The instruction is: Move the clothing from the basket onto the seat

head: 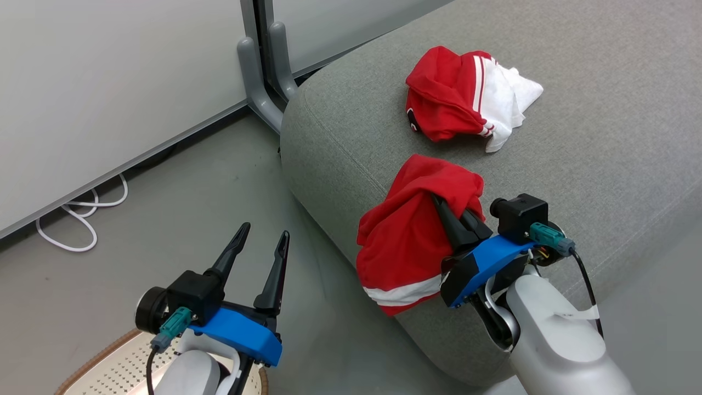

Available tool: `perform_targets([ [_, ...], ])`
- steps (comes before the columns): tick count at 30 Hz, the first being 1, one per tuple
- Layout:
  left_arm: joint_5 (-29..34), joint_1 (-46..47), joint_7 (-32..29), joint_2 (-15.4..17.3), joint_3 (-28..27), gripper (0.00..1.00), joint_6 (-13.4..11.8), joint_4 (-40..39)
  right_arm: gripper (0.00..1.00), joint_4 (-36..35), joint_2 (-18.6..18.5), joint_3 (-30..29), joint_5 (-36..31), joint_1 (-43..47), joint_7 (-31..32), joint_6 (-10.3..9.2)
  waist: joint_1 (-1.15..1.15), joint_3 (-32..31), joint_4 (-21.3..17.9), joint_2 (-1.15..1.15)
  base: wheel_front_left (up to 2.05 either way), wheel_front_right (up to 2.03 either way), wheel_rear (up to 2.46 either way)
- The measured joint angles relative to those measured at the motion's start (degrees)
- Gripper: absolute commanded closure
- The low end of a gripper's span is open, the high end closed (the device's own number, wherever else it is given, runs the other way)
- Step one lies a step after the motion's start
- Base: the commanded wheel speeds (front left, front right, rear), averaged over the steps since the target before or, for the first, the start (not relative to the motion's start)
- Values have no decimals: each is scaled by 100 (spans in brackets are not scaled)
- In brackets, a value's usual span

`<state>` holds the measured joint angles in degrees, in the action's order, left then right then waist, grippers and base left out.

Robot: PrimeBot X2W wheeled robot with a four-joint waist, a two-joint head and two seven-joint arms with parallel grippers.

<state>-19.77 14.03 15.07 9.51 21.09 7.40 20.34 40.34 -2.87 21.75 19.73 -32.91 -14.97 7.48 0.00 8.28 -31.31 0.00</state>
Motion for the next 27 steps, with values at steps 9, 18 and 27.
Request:
perform_targets([
  [9,-9,22,0,69,33,0,1,-36,100,113,2,-313,-10,-258,2,0,0,173,118,0,0,0,0],
  [18,69,650,-1,426,325,0,1,-386,100,-185,-456,-2028,-688,-1950,477,1,0,966,397,0,0,0,0],
  [27,154,1488,-3,954,606,0,1,-1036,100,-956,-1478,-3842,-909,-3182,1123,0,1,2187,792,0,0,0,0],
])
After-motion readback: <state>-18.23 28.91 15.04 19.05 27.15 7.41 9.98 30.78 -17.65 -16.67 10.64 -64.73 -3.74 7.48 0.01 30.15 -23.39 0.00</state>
